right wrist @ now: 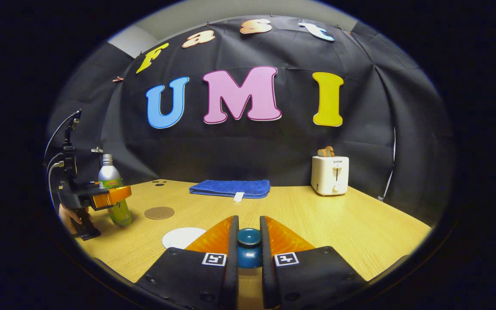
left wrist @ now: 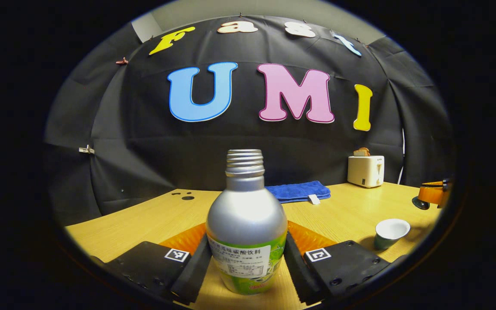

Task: Open the teacup lid with one hand, grasp the water bottle and pour water into the teacup with the other hand; after pouring, place the water bottle on the coaster and then close the teacup lid.

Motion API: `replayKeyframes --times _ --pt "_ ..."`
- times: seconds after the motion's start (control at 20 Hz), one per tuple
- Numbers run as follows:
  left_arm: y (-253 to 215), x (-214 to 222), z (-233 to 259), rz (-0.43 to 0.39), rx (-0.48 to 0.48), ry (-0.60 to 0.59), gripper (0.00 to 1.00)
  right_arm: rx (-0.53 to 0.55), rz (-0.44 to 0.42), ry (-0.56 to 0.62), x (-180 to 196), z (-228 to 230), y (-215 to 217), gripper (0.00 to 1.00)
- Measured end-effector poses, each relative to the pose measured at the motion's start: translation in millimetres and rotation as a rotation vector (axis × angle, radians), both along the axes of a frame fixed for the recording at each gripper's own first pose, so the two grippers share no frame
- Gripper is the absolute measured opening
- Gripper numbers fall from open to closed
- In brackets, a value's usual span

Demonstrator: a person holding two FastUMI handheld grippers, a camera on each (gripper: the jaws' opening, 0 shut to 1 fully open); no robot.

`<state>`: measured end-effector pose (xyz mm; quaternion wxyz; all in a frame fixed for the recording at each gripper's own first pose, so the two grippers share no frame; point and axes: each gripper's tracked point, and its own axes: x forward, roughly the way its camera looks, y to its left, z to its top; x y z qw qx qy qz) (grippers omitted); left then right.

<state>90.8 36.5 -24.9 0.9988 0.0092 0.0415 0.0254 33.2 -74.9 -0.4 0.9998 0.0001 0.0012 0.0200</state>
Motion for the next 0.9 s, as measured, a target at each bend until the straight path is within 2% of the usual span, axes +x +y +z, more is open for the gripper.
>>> replayKeyframes --times 0.1,0.2,0.5,0.7,0.9 --pt "-12.5 -0.9 0.4 -0.042 0.095 0.002 0.81 -0.001 -0.004 0.000 3.0 -0.2 -5.8 0.25" --pt "-21.2 0.8 -1.9 -0.074 0.274 0.021 0.81 0.001 -0.019 0.000 6.8 0.0 -14.1 0.25" --pt "-83.7 7.3 7.0 -0.274 0.813 -0.018 0.80 0.000 -0.041 -0.001 10.9 1.1 -28.3 0.25" --pt "-103.0 16.6 0.9 -0.353 1.037 -0.005 0.80 0.000 -0.046 -0.001 10.2 1.0 -33.8 0.25" --pt "-102.5 24.1 -3.9 -0.394 1.232 0.018 0.80 -0.001 -0.057 -0.001 10.5 1.7 -38.9 0.25"
